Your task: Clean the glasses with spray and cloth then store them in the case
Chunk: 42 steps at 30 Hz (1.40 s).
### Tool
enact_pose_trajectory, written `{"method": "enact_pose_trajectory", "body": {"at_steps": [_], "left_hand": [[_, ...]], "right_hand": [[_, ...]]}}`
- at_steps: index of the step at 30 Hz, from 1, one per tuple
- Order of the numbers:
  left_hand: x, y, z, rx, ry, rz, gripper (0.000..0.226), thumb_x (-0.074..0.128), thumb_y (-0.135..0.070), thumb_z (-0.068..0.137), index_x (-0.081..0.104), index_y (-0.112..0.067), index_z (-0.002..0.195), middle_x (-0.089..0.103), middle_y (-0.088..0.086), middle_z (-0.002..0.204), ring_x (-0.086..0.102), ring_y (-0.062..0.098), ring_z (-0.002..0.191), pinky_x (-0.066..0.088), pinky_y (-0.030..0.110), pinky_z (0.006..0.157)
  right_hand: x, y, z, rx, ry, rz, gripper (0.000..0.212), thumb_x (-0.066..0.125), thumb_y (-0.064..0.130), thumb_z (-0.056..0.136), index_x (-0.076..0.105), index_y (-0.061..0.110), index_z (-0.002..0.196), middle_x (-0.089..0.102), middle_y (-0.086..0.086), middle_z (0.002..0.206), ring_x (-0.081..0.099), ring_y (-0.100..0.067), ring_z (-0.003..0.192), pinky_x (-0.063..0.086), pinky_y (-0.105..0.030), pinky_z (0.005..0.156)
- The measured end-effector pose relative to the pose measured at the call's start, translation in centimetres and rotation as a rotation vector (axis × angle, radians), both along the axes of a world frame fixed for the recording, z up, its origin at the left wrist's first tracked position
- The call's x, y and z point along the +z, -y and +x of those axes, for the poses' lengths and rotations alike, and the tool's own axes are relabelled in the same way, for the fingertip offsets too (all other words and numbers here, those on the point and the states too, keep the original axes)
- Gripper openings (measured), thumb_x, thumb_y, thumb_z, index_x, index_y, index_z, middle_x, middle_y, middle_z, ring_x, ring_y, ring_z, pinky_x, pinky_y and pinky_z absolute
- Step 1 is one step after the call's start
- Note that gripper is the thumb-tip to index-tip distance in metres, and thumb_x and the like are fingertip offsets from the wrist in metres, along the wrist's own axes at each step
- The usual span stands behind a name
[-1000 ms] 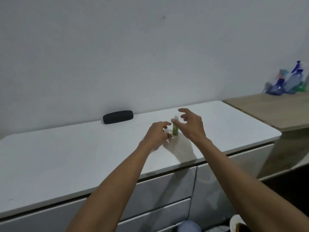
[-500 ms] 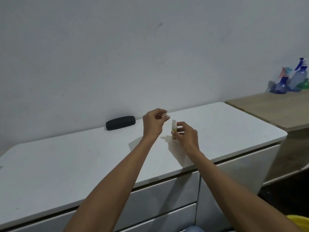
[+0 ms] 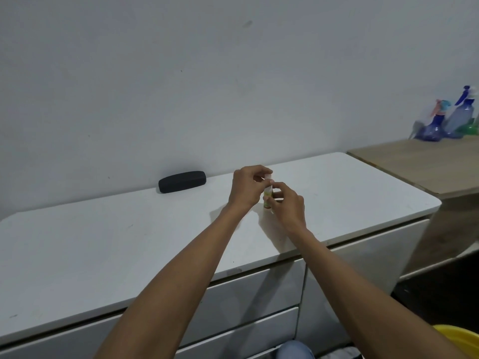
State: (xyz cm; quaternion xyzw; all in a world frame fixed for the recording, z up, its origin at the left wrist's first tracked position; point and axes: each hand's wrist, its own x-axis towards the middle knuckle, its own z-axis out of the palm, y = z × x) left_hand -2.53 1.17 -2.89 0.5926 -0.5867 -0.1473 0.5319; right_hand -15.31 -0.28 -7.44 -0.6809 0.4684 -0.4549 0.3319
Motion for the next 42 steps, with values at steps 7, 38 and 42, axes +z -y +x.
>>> {"method": "enact_pose_trajectory", "body": {"at_steps": [7,38,42], "left_hand": [[-1.1,-1.4,2.4,0.029,0.025,0.099,0.046,0.087,-0.028,0.076,0.069,-0.023,0.118,0.072,0.001,0.099,0.067,0.014,0.089,0.056,0.027,0.082],[-7.3,-5.2,19.9,0.661,0.669,0.762,0.119,0.023,-0.088,0.081,0.014,0.002,0.159,0.017,0.019,0.167,0.011,0.032,0.156,0.009,0.053,0.126],[-7.4,-5.1,19.8,0.672,0.673,0.775,0.119,0.022,-0.089,0.081,0.014,0.001,0.159,0.017,0.019,0.168,0.011,0.031,0.156,0.008,0.053,0.126]], "right_hand": [[0.7,0.1,0.5,-0.026,-0.041,0.001,0.019,0.071,0.023,0.092,0.069,0.026,0.111,0.074,0.006,0.082,0.072,-0.013,0.077,0.058,-0.040,0.084],[0.7,10.6,22.5,0.101,-0.025,0.030,0.029,0.069,0.013,0.093,0.067,0.019,0.121,0.072,-0.008,0.111,0.069,-0.022,0.095,0.057,-0.031,0.086],[0.5,10.7,22.5,0.096,-0.031,0.078,0.038,0.070,0.014,0.092,0.064,0.020,0.129,0.071,-0.009,0.116,0.068,-0.022,0.098,0.055,-0.030,0.090]]}}
